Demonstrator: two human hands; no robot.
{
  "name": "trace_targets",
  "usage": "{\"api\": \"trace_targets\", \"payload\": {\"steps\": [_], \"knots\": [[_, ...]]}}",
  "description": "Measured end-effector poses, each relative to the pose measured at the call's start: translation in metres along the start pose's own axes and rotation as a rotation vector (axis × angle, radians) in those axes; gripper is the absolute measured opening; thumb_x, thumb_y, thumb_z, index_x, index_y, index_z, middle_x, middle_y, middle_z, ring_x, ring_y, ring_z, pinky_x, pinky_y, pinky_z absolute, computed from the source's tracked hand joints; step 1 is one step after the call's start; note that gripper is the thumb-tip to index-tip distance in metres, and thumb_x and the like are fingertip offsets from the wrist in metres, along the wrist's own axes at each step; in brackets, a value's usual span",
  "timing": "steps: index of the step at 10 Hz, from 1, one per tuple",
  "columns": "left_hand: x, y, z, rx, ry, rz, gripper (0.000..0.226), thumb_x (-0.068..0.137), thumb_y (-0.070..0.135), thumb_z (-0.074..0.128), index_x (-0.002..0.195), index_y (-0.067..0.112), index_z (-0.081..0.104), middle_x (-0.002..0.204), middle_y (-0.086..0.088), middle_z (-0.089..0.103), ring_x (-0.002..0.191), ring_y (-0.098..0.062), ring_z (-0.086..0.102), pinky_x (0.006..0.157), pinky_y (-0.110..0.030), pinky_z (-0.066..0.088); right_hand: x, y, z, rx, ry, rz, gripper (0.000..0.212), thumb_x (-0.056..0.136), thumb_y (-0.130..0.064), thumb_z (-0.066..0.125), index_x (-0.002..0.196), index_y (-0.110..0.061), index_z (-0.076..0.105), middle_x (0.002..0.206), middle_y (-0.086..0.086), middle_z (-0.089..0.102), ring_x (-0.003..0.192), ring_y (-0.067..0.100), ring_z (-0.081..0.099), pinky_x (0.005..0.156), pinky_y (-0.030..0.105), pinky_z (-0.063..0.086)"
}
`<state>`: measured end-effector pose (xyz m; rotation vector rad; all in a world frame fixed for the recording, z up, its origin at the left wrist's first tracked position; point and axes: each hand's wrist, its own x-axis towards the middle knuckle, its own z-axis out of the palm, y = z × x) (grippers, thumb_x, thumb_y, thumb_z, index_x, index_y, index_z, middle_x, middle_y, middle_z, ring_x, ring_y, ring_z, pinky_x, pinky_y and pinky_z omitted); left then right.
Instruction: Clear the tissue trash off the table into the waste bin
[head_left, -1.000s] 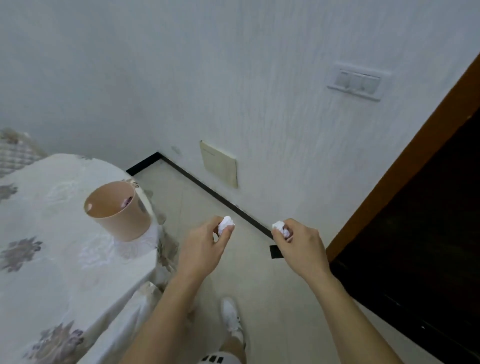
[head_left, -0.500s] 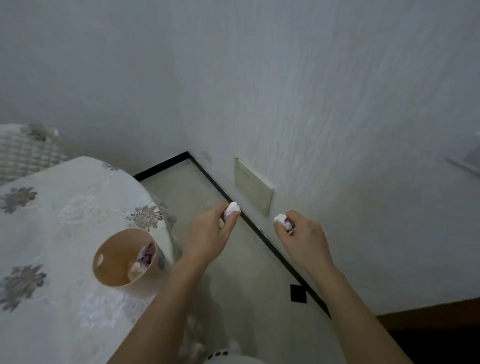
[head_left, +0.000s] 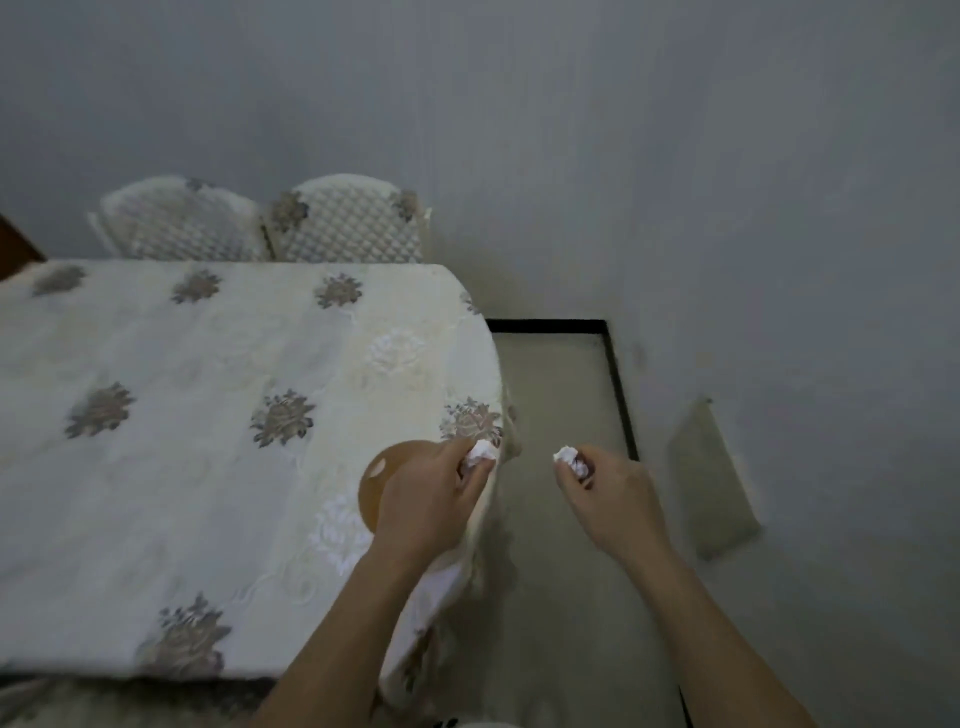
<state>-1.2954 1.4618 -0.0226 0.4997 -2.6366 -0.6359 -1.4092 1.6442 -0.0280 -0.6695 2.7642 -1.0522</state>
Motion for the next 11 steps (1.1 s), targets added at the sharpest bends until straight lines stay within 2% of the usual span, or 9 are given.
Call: {"api": "trace_targets", "payload": {"steps": [1,2,4,5,7,8,9,10,11], "knots": [[-0.01,-0.024,-0.019,0.061,0.079,-0.086,0.028,0.094,0.046,0.046,0.095,0.024,0.063,0.078,0.006,0.064,0.068,-0.018,0.058,0.054,-0.033,0.046,0.022,-0.026,0.021,-0.019,-0.145,-0.147,0.029,0.091,-0.049,0.048,0.069,-0.03,0.048,0.061,-0.002,0.056,0.061,0.024,0.055,0.054,0.04,0.045],[-0.022,-0.042,-0.035,0.194,0.146,-0.138,0.022,0.094,0.042,0.051,0.096,0.025,0.064,0.082,0.006,0.066,0.066,-0.019,0.06,0.049,-0.033,0.048,0.04,-0.048,0.041,-0.059,-0.228,-0.291,0.023,0.092,-0.044,0.052,0.079,-0.026,0.049,0.07,-0.001,0.061,0.067,0.025,0.058,0.053,0.035,0.042],[-0.033,-0.062,-0.055,0.341,0.102,-0.278,0.038,0.092,0.052,0.039,0.098,0.025,0.064,0.083,0.005,0.064,0.068,-0.019,0.061,0.049,-0.032,0.046,0.057,-0.088,0.068,-0.147,-0.291,-0.497,0.021,0.09,-0.044,0.047,0.078,-0.027,0.044,0.071,-0.002,0.061,0.067,0.022,0.054,0.055,0.031,0.037],[-0.034,-0.063,-0.054,0.33,0.053,-0.331,0.03,0.095,0.047,0.049,0.104,0.022,0.063,0.09,0.004,0.065,0.076,-0.022,0.063,0.055,-0.034,0.048,0.054,-0.098,0.074,-0.176,-0.318,-0.537,0.023,0.091,-0.045,0.045,0.085,-0.024,0.053,0.074,-0.001,0.063,0.072,0.023,0.058,0.059,0.037,0.049],[-0.027,-0.069,-0.049,0.31,0.038,-0.323,0.042,0.092,0.052,0.039,0.105,0.021,0.063,0.089,0.003,0.062,0.078,-0.021,0.058,0.057,-0.031,0.044,0.052,-0.102,0.082,-0.157,-0.288,-0.585,0.022,0.094,-0.04,0.045,0.079,-0.024,0.044,0.072,-0.001,0.06,0.072,0.025,0.056,0.06,0.04,0.048],[-0.028,-0.073,-0.049,0.26,-0.051,-0.321,0.055,0.09,0.057,0.038,0.13,0.026,0.057,0.112,0.002,0.062,0.102,-0.021,0.054,0.078,-0.034,0.049,0.051,-0.098,0.084,-0.185,-0.328,-0.587,0.028,0.094,-0.046,0.04,0.094,-0.022,0.055,0.088,-0.001,0.063,0.088,0.025,0.058,0.072,0.041,0.049],[-0.033,-0.077,-0.047,0.31,-0.109,-0.305,0.059,0.091,0.054,0.051,0.144,0.03,0.044,0.135,0.002,0.054,0.125,-0.023,0.047,0.091,-0.04,0.048,0.05,-0.087,0.088,-0.291,-0.36,-0.61,0.044,0.09,-0.049,0.046,0.12,-0.019,0.06,0.111,0.002,0.063,0.108,0.027,0.055,0.089,0.042,0.049],[-0.036,-0.079,-0.049,0.374,-0.047,-0.306,0.065,0.085,0.061,0.037,0.139,0.027,0.051,0.133,-0.001,0.06,0.123,-0.025,0.054,0.082,-0.044,0.053,0.049,-0.076,0.093,-0.259,-0.282,-0.607,0.05,0.084,-0.048,0.045,0.118,-0.016,0.063,0.111,0.003,0.064,0.107,0.027,0.057,0.088,0.046,0.052],[-0.038,-0.081,-0.051,0.398,0.014,-0.302,0.061,0.086,0.058,0.036,0.134,0.026,0.056,0.129,0.0,0.063,0.12,-0.024,0.057,0.082,-0.043,0.053,0.048,-0.077,0.093,-0.258,-0.228,-0.61,0.047,0.081,-0.044,0.051,0.117,-0.017,0.064,0.11,0.002,0.066,0.106,0.027,0.059,0.084,0.046,0.054]]}}
